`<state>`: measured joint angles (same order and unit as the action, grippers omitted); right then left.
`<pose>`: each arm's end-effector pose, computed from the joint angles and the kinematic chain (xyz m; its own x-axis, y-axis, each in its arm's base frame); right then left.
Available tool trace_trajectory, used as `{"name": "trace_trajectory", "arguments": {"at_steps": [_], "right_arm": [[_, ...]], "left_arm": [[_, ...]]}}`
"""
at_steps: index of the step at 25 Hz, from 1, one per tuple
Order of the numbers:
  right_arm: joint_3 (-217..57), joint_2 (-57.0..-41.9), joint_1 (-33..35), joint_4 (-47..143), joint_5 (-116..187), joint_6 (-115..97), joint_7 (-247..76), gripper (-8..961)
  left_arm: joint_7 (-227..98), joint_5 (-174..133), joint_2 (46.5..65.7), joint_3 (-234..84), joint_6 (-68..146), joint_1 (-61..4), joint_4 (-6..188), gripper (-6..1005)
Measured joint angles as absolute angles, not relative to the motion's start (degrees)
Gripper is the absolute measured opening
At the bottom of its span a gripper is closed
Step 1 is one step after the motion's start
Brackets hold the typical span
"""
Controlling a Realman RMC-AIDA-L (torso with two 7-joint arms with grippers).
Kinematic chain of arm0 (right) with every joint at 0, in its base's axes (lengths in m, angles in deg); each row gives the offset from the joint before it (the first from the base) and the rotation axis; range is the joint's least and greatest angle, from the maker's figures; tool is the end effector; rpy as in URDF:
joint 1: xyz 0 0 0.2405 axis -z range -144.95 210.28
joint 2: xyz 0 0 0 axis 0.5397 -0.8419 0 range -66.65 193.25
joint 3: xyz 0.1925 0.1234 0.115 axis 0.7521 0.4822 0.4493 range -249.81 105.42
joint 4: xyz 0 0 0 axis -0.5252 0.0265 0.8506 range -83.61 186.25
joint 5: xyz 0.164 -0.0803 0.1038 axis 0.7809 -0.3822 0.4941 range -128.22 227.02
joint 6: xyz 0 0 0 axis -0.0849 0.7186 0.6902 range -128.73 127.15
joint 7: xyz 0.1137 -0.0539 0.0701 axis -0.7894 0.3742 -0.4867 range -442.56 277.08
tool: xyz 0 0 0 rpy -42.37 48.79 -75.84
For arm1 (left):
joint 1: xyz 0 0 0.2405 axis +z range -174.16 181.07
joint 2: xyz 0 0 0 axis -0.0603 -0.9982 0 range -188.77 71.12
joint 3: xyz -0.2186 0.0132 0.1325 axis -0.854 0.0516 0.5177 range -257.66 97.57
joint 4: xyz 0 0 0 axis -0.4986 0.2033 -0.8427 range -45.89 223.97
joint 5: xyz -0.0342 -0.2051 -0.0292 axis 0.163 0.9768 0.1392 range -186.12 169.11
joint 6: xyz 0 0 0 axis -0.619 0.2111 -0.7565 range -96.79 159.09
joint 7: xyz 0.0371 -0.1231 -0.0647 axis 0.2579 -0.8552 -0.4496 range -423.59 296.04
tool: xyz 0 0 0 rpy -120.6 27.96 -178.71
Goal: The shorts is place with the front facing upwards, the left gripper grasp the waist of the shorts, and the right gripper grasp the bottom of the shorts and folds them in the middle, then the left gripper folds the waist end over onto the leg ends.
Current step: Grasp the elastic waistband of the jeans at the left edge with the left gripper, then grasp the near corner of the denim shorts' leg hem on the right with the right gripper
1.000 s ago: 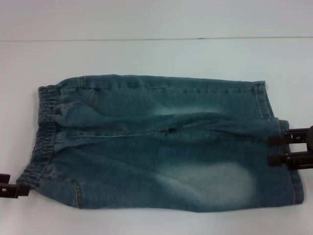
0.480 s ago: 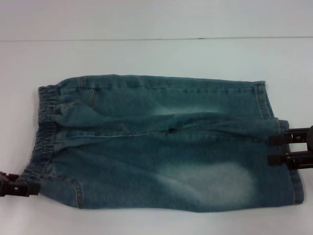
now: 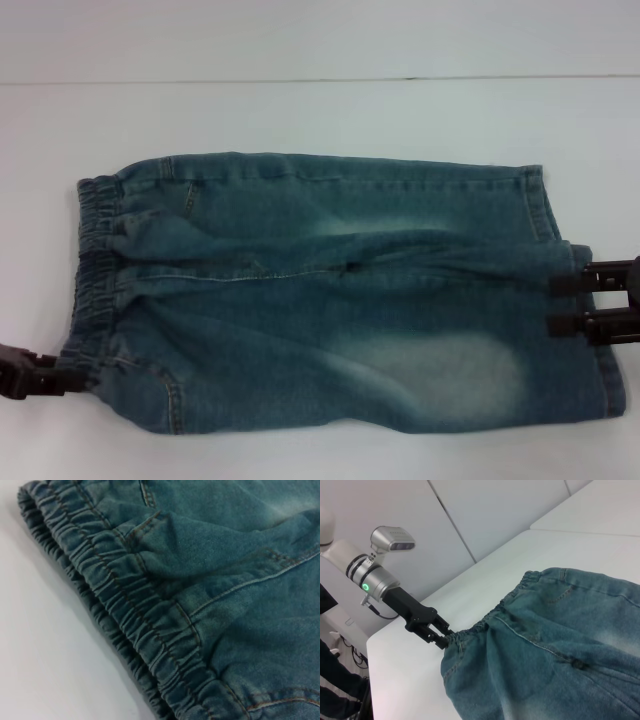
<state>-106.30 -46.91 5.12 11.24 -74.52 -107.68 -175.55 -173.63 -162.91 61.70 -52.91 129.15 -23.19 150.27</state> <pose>0.2975 0.2933 0.0687 0.7293 -0.5674 -0.3823 -0.5959 -0.8013 0.0524 -0.3378 0.2841 0.0629 0.5537 0.8269 0.0985 0.8126 -0.5107 -0.2806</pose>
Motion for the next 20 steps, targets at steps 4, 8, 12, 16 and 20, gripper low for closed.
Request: {"name": "trace_trajectory", "arguments": {"at_steps": [4, 8, 12, 16, 20], "right_arm": [[-106.3, -46.91, 5.15, 11.24, -74.52, -107.61, -175.48, 738], [-106.3, -46.91, 5.15, 11.24, -74.52, -107.59, -175.46, 737], [-106.25, -46.91, 5.16, 11.24, -74.52, -107.57, -175.46, 737], [-106.16, -46.89, 5.01, 11.24, -74.52, -107.57, -175.46, 736], [-105.41, -46.51, 4.04, 10.73, -74.49, -107.57, -176.83, 736]], "left_arm": [[-173.68, -162.77, 61.73, -52.89, 129.56, -23.32, 150.5, 503], [-173.79, -162.62, 61.76, -52.96, 129.64, -23.34, 150.83, 339], [-174.13, -162.56, 61.75, -53.02, 129.68, -23.36, 150.83, 167], [-175.42, -162.4, 61.34, -53.37, 130.49, -23.78, 150.59, 62], [-177.73, -161.73, 61.02, -53.6, 132.5, -24.81, 150.93, 33]]}}
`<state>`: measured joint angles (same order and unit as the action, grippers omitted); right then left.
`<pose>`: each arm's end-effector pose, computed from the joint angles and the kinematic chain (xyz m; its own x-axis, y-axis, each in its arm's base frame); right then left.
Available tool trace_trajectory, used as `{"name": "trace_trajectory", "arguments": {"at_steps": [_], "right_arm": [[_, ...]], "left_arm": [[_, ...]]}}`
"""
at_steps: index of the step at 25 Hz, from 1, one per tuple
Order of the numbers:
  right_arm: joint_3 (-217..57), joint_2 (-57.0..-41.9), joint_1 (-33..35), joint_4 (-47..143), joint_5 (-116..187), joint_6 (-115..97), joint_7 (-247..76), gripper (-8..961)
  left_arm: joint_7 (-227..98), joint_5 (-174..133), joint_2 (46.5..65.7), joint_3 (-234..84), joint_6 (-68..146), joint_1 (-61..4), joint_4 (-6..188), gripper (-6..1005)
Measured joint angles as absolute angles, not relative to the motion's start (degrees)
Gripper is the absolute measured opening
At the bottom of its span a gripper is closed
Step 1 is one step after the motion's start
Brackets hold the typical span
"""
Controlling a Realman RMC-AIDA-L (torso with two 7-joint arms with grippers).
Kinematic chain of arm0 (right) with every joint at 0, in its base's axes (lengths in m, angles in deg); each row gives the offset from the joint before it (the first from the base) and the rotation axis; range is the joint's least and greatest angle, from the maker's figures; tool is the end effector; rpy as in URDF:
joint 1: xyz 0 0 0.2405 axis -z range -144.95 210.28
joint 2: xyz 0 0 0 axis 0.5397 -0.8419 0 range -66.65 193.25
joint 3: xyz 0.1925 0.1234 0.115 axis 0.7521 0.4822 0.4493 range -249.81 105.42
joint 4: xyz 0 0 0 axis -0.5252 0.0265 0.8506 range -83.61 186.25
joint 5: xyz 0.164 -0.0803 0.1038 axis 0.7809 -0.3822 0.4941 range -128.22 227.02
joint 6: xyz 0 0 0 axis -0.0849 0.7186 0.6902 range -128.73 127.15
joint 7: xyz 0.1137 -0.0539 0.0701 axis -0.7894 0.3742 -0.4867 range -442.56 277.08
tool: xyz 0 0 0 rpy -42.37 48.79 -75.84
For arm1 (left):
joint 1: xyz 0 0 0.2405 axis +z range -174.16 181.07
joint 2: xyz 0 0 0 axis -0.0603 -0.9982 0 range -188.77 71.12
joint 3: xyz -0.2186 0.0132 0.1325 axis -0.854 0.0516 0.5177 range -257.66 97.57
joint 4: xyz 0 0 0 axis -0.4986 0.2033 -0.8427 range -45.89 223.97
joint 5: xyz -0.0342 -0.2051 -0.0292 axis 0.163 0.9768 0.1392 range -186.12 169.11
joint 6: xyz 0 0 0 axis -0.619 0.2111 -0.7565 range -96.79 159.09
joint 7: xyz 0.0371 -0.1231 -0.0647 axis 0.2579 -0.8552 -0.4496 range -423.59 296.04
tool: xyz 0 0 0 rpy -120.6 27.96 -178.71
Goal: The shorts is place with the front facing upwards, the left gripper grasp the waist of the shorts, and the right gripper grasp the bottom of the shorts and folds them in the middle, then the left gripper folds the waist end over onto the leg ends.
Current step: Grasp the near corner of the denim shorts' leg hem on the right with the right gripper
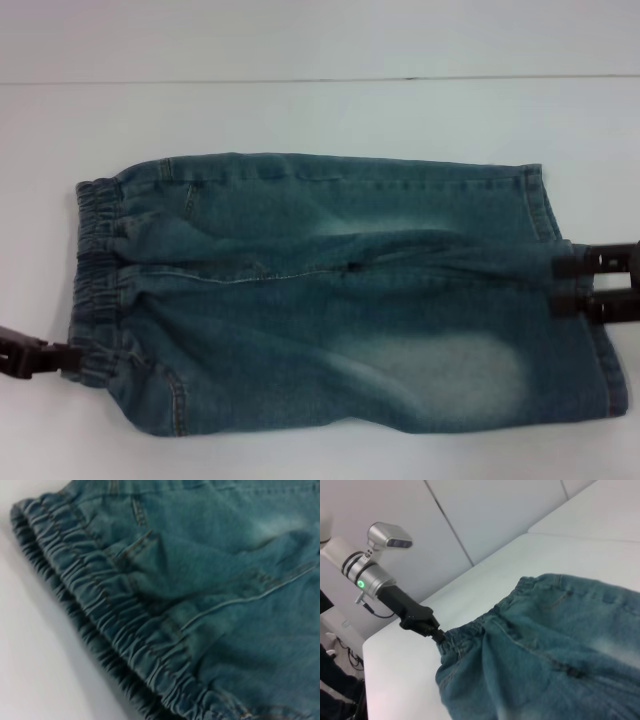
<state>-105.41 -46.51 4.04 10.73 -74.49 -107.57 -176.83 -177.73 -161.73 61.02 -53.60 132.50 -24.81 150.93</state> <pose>0.2931 0.3010 0.0748 0.7281 -0.5636 -0.3901 -0.5984 -0.8002 0.0393 -0.3248 0.2902 0.0690 0.5207 0.8447 0.1241 0.8423 -0.4846 -0.2358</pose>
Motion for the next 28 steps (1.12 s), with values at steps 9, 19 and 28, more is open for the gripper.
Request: {"name": "trace_trajectory", "arguments": {"at_steps": [9, 19, 28], "right_arm": [[-104.41, -43.85, 1.29, 3.17, -76.52, -108.98, -186.48, 735], [-104.74, -43.74, 0.0, -2.31, -90.68, -114.0, -187.84, 733], [-108.06, -44.59, -1.74, -0.48, -101.29, -113.4, -188.47, 731]], "left_arm": [[-181.91, -159.49, 60.01, -53.98, 130.65, -27.02, 150.21, 28], [-183.7, -158.99, 60.1, -54.29, 128.29, -28.24, 149.96, 28], [-184.34, -158.7, 59.96, -54.25, 127.97, -29.49, 149.74, 28]]}}
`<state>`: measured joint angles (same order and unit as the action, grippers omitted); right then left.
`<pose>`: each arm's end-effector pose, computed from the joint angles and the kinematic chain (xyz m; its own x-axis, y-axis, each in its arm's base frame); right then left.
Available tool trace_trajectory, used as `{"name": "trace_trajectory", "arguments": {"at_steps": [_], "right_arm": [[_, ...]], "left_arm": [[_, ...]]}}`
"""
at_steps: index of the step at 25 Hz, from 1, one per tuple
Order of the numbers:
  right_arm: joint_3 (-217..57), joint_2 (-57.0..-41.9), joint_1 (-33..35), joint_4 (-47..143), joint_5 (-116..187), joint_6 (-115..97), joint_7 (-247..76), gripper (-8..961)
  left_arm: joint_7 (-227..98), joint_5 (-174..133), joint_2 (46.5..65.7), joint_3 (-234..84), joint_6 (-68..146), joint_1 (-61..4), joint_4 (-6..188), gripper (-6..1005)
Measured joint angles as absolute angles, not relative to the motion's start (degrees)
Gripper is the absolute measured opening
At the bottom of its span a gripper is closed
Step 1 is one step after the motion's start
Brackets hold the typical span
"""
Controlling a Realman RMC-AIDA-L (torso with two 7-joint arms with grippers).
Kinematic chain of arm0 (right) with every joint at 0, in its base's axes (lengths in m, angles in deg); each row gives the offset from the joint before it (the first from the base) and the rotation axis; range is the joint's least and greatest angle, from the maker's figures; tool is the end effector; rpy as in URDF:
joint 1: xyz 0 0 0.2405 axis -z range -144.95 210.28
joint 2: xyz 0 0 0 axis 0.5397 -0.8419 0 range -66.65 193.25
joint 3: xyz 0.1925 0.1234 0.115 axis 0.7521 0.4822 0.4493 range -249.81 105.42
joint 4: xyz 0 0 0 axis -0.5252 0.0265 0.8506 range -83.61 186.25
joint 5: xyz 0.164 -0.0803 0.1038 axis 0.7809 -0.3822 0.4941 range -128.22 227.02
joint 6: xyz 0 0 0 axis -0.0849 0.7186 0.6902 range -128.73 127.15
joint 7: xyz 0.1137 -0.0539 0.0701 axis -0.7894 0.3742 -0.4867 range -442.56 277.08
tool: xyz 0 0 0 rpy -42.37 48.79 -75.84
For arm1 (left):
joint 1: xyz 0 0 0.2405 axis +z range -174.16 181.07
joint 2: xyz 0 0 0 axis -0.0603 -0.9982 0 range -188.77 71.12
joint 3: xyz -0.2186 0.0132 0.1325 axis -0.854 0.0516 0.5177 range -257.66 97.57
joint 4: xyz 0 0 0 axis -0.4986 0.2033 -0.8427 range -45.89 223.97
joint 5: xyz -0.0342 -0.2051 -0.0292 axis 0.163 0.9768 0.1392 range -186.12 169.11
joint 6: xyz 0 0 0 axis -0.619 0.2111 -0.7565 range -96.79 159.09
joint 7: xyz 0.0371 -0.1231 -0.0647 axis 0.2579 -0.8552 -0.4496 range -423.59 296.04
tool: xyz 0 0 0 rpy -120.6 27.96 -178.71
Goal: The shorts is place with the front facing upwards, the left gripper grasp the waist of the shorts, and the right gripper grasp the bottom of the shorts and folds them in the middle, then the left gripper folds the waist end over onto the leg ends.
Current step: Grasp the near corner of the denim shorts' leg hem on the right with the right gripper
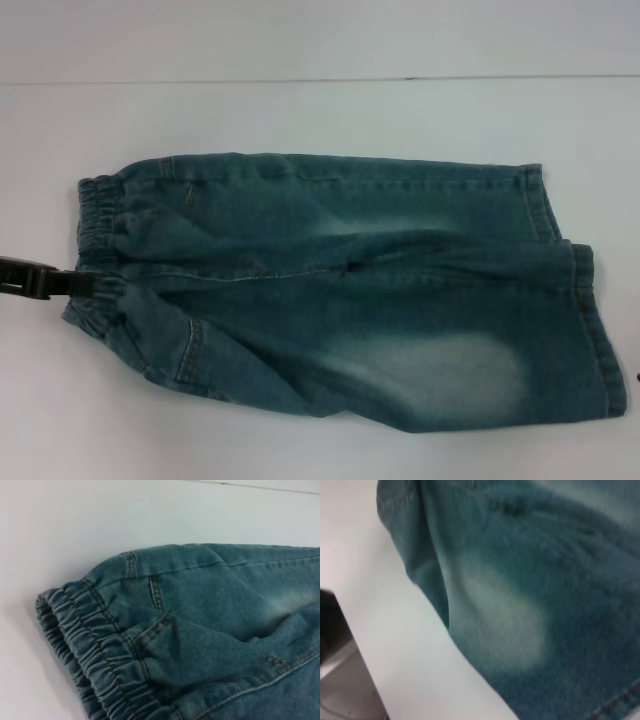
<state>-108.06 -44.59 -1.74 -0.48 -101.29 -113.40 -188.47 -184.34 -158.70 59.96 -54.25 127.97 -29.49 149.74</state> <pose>0.3018 0.3061 0.1066 0.7074 -0.6968 0.1190 -0.6936 -0.7166 -0.0733 -0.3036 0.3287 0.0775 0.4970 0.8354 0.2347 0.8601 -0.4386 -0.2604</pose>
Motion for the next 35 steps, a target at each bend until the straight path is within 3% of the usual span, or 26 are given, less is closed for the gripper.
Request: {"name": "trace_trajectory", "arguments": {"at_steps": [5, 19, 35], "right_arm": [[-112.02, -45.37, -3.42, 1.87, -105.32, -110.29, -190.04, 732], [-115.6, -49.7, -6.92, 5.07, -113.8, -105.76, -191.11, 692], [-115.91, -51.05, -8.41, 8.13, -113.32, -102.82, -189.55, 632]], "left_arm": [[-184.36, -158.7, 59.91, -53.98, 127.25, -29.5, 148.26, 28], [-184.36, -158.71, 59.91, -54.21, 127.18, -29.24, 148.01, 29], [-184.15, -158.71, 60.33, -54.21, 126.94, -29.41, 148.01, 29]]}}
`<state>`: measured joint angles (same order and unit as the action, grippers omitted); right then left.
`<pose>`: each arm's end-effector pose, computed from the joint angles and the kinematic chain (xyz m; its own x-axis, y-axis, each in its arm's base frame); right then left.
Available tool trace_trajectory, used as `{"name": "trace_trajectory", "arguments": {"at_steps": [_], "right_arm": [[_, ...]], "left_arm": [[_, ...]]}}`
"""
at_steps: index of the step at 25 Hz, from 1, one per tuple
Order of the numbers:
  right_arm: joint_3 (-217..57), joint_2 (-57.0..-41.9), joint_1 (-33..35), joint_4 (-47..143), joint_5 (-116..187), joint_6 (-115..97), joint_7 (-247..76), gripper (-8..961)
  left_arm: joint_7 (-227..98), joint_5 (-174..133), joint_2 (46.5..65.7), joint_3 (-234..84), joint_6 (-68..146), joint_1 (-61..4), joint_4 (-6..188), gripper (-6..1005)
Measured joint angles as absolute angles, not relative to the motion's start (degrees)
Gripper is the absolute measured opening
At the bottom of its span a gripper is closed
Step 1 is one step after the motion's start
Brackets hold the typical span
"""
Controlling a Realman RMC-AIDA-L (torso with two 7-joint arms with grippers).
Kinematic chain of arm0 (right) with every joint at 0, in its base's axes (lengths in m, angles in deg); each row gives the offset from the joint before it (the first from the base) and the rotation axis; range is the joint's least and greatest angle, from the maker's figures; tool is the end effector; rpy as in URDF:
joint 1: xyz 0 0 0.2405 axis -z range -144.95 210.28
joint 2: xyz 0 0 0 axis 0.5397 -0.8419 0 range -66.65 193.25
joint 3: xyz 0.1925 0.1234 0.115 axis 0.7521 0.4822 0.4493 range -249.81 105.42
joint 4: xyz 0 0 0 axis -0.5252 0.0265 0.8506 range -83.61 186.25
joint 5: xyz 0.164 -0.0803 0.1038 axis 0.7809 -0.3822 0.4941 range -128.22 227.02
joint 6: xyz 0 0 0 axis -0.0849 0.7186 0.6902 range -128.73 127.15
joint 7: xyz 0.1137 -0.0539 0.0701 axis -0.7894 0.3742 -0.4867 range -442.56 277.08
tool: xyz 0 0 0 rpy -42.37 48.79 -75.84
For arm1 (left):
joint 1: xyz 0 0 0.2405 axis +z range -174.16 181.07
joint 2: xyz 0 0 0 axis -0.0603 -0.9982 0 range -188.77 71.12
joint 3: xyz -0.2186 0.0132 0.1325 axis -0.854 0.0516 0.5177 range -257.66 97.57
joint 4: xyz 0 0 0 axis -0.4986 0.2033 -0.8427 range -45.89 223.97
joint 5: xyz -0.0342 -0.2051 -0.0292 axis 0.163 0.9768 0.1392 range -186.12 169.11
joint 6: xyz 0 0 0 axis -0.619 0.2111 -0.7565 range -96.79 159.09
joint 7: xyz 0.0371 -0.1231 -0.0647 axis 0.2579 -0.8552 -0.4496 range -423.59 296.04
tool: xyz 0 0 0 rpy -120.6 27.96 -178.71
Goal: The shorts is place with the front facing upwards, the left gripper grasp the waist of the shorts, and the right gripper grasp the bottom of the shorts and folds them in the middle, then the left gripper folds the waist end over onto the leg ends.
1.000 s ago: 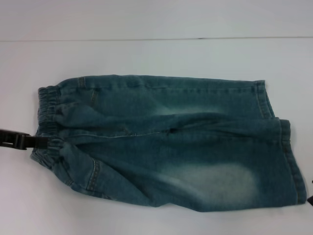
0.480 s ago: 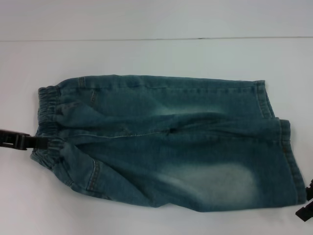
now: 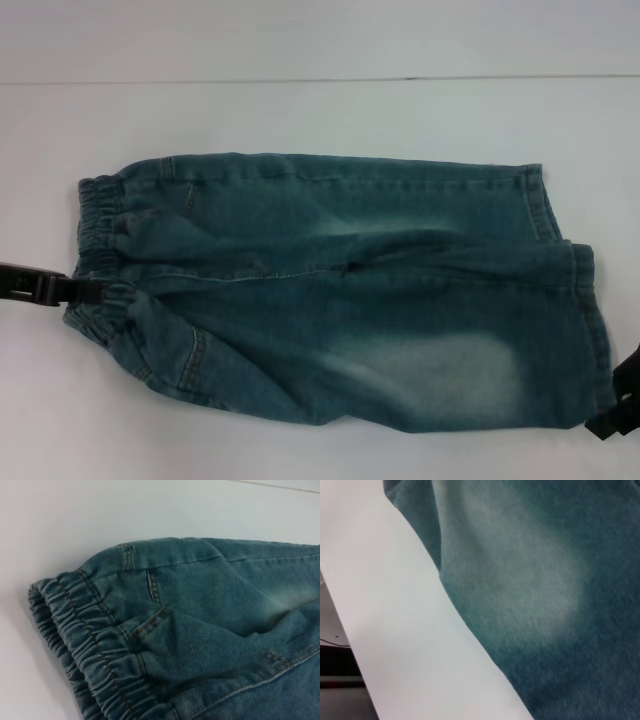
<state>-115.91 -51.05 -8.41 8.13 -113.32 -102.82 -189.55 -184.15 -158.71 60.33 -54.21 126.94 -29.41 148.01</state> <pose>0.2945 0.3199 0.0331 0.6902 -0.6211 0.3713 -0.6475 -0.7592 -0.0662 -0.3060 0.3275 0.0691 0.4846 0.8428 0.2341 0.8684 -0.4315 -0.2442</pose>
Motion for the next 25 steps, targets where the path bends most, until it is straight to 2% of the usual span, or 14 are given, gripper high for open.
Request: {"name": "trace_trajectory", "arguments": {"at_steps": [2, 8, 10, 16, 21, 23, 25], "right_arm": [[-115.73, -51.06, -8.63, 8.57, -113.23, -102.75, -189.3, 624], [-115.87, -51.04, -8.73, 8.69, -112.75, -102.73, -189.26, 368], [-115.88, -51.04, -8.73, 8.69, -112.75, -102.73, -189.26, 130], [-115.61, -50.84, -8.73, 8.69, -112.75, -102.6, -189.18, 22], [-113.23, -50.4, -8.51, 8.52, -112.11, -102.69, -187.79, 24], [-110.33, -49.58, -8.22, 8.67, -109.8, -103.48, -185.88, 25], [-106.67, -47.85, -7.55, 10.34, -105.98, -103.69, -184.32, 25]], "left_arm": [[-184.12, -158.7, 60.36, -54.21, 126.89, -29.41, 148.01, 29], [-184.18, -158.58, 60.34, -54.21, 126.86, -29.4, 148.01, 29], [-184.25, -158.56, 60.26, -54.21, 126.85, -29.38, 148.01, 29], [-184.52, -158.48, 60.08, -54.29, 126.89, -29.46, 148.01, 28], [-185.69, -157.34, 59.48, -54.3, 127.4, -29.5, 148.33, 28], [-186.61, -157.13, 59.18, -54.38, 127.47, -29.51, 148.6, 28], [-187.64, -157.07, 58.83, -55.1, 127.51, -29.49, 148.8, 28]]}}
